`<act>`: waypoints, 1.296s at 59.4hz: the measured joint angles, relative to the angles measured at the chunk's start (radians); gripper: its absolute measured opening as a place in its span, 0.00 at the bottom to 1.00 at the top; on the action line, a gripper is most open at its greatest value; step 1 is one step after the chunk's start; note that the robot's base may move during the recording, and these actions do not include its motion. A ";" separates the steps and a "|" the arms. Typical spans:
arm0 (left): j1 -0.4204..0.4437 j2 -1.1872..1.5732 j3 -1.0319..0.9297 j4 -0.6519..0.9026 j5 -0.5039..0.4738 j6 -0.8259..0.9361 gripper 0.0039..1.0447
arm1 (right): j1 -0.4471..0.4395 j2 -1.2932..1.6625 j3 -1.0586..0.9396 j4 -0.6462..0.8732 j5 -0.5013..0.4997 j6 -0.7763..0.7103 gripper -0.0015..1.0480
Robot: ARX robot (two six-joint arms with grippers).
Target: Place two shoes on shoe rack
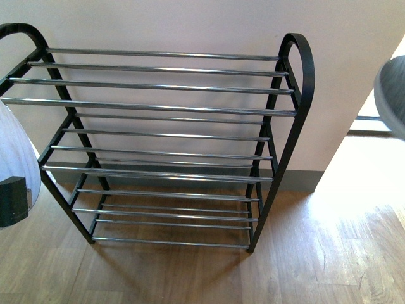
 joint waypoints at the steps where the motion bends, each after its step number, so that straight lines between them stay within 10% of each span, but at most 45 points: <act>1: 0.000 0.000 0.000 0.000 0.000 0.000 0.02 | 0.005 -0.020 0.013 -0.005 0.013 0.005 0.01; 35: -0.001 0.000 0.000 0.000 0.000 0.000 0.02 | 0.375 -0.262 0.541 -0.785 0.310 0.146 0.01; 77: -0.001 0.000 0.000 0.000 0.000 0.000 0.02 | 0.601 -0.062 0.692 -0.929 0.420 0.279 0.01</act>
